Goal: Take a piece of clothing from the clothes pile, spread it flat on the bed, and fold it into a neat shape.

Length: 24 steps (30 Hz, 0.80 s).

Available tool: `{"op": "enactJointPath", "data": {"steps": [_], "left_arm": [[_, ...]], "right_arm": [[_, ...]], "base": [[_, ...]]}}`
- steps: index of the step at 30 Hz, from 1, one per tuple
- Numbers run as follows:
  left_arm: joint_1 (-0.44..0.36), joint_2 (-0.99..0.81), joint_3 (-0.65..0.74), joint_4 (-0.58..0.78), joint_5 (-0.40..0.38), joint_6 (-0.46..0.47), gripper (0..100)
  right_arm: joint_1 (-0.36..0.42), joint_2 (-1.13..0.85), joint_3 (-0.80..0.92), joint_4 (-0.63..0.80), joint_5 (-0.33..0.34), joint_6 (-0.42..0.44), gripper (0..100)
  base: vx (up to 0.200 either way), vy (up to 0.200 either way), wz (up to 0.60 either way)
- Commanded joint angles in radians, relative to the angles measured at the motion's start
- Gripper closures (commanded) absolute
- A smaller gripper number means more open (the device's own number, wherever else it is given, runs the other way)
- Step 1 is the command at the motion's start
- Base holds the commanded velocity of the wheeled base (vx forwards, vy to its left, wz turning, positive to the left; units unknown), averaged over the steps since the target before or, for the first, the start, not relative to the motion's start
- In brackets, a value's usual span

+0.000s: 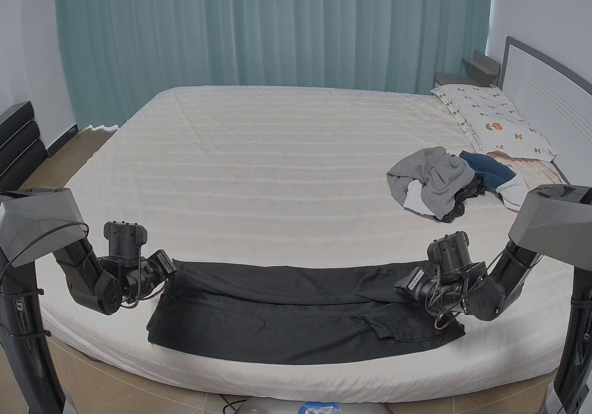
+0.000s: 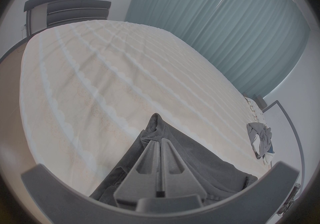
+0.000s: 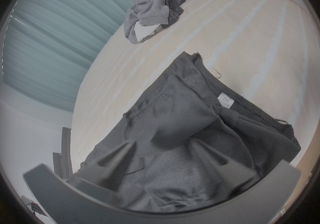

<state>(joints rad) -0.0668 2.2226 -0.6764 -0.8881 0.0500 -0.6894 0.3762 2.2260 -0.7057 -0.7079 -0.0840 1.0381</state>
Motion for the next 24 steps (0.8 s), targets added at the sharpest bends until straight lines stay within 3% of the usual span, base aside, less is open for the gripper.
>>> {"op": "enactJointPath", "data": {"steps": [1,7,13,16,21,24], "left_arm": [[0.001,-0.001,0.0,0.0,0.001,0.001,100],[0.004,-0.001,-0.014,-0.003,0.002,0.001,100],[0.012,0.017,-0.029,-0.201,0.028,-0.087,100],[0.012,0.032,-0.028,-0.253,0.033,-0.091,100],[0.01,0.046,-0.005,-0.249,0.03,-0.07,100],[0.012,0.052,0.043,-0.241,0.028,0.022,100]], "right_arm": [[-0.002,0.014,-0.001,0.013,-0.002,-0.001,100],[-0.034,-0.009,-0.061,0.067,0.0,-0.001,100],[-0.077,-0.002,-0.199,-0.008,-0.006,0.002,100],[-0.074,0.001,-0.212,-0.094,-0.057,-0.003,100],[-0.065,0.026,-0.152,-0.162,-0.059,-0.035,100],[-0.065,0.035,-0.081,-0.166,-0.059,-0.093,100]], "base": [[0.0,0.0,0.0],[0.0,0.0,0.0],[0.0,0.0,0.0],[0.0,0.0,0.0],[0.0,0.0,0.0],[0.0,0.0,0.0]]}}
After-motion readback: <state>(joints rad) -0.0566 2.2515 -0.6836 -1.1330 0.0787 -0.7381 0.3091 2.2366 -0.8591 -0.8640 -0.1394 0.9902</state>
